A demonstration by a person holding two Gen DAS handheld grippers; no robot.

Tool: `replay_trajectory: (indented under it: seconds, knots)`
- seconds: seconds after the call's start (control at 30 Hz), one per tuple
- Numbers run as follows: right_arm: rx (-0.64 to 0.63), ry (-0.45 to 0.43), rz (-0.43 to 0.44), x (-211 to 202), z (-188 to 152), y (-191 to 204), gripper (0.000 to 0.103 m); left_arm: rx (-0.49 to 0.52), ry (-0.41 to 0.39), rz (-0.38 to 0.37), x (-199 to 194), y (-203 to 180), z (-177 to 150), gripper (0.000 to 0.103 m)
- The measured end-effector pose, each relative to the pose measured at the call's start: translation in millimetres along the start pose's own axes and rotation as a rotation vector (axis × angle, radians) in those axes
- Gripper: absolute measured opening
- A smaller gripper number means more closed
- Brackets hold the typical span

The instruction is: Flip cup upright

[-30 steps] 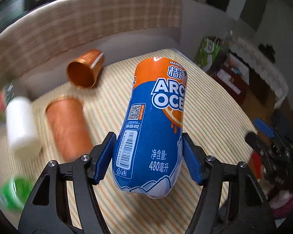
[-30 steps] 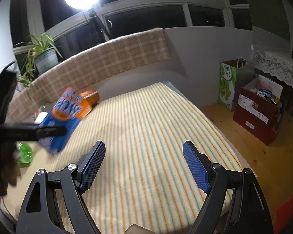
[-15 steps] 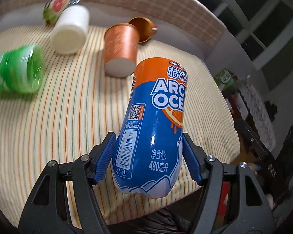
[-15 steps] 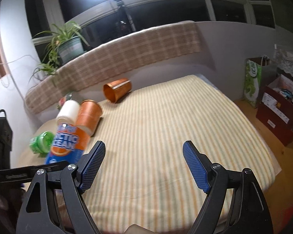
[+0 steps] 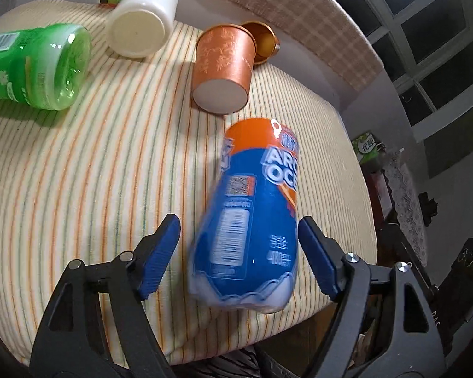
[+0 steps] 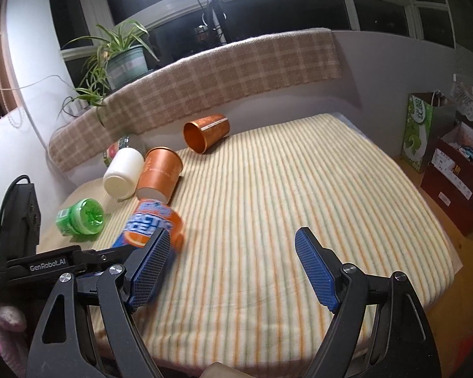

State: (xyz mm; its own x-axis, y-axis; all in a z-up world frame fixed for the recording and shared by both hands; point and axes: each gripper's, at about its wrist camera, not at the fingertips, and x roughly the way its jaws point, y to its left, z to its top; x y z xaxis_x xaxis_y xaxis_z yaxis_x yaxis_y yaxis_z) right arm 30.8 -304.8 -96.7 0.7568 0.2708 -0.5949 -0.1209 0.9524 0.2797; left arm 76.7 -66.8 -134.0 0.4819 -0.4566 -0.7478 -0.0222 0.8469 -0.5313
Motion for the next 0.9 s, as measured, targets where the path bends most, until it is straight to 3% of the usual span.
replay_trajectory:
  seconds: [0.27,0.47,0.67,0.77,0.9]
  knots:
    - [0.112,0.147,0.156,23,7,7,0.081,0.122,-0.052,0.031,-36,-2,-6,0.079]
    - [0.247,0.315,0.321,60,16,14,0.081,0.214,-0.127,0.15,-75,9,-20,0.08]
    - [0.3,0.431,0.375,96,24,23,0.081,0.263,-0.201,0.268,-103,24,-40,0.08]
    - [0.38,0.519,0.421,116,20,21,0.081,0.25,-0.199,0.268,-107,29,-44,0.08]
    - [0.399,0.552,0.422,128,20,22,0.081,0.215,-0.202,0.257,-110,37,-47,0.08]
